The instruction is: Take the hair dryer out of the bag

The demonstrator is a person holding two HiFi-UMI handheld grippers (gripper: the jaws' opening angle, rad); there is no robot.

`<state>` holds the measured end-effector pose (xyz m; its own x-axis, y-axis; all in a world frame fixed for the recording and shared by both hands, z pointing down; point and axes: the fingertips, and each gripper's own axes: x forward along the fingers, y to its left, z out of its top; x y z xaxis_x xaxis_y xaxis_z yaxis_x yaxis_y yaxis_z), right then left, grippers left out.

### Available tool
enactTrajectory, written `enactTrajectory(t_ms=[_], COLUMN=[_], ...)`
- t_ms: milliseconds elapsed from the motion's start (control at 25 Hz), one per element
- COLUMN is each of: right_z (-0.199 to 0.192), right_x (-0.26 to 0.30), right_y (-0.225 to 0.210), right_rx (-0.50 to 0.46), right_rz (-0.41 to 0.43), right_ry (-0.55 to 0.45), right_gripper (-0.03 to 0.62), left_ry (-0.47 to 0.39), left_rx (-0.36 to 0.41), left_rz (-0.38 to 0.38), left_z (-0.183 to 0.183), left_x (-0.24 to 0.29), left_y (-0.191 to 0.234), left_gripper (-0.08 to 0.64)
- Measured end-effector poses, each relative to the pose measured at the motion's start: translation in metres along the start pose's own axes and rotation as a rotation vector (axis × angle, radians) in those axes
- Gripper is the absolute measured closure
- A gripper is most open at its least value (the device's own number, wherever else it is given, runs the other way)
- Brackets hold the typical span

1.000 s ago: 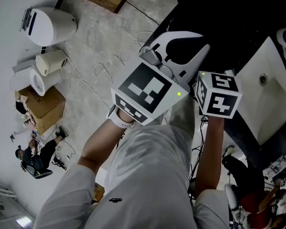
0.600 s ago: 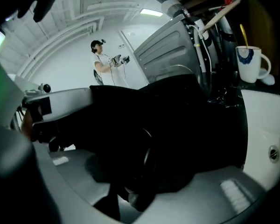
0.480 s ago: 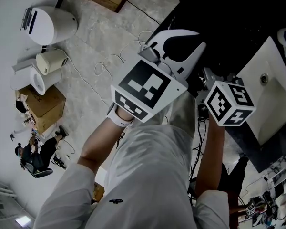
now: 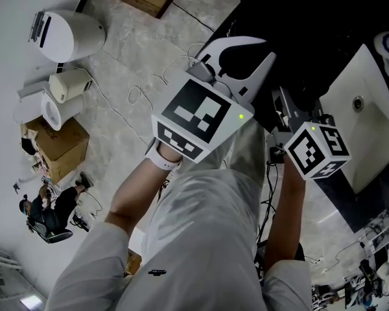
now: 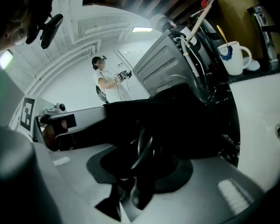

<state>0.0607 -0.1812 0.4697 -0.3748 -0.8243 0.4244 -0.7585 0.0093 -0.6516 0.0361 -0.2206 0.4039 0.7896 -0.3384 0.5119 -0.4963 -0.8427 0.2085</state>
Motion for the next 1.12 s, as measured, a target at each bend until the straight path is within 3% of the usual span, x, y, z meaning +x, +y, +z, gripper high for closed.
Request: enactTrajectory(t_ms=[480,640,1120], right_z=[-0.015,-0.017,-0.037], right_x=[-0.049,-0.077,-0.128], right_y=[0.015,0.016,0.020], right_rx=[0.084,0.113,0.191], right_rz=[0.029,0.024,0.013], right_ry=[-0.064,-0.083,-0.133], right_gripper=[0.437,0.439,0.445], left_ry=[-0.003,0.004,0.055], left_rx=[-0.002,0.010,0.041], left_rz=[0.017,0.013,0.038], left_z=[0.002,0.005,-0.019], left_x=[-0.012,-0.016,-0.023], left_y=[-0.007,-0.028,-0.036], left_gripper=[0.538,0.537,0.537])
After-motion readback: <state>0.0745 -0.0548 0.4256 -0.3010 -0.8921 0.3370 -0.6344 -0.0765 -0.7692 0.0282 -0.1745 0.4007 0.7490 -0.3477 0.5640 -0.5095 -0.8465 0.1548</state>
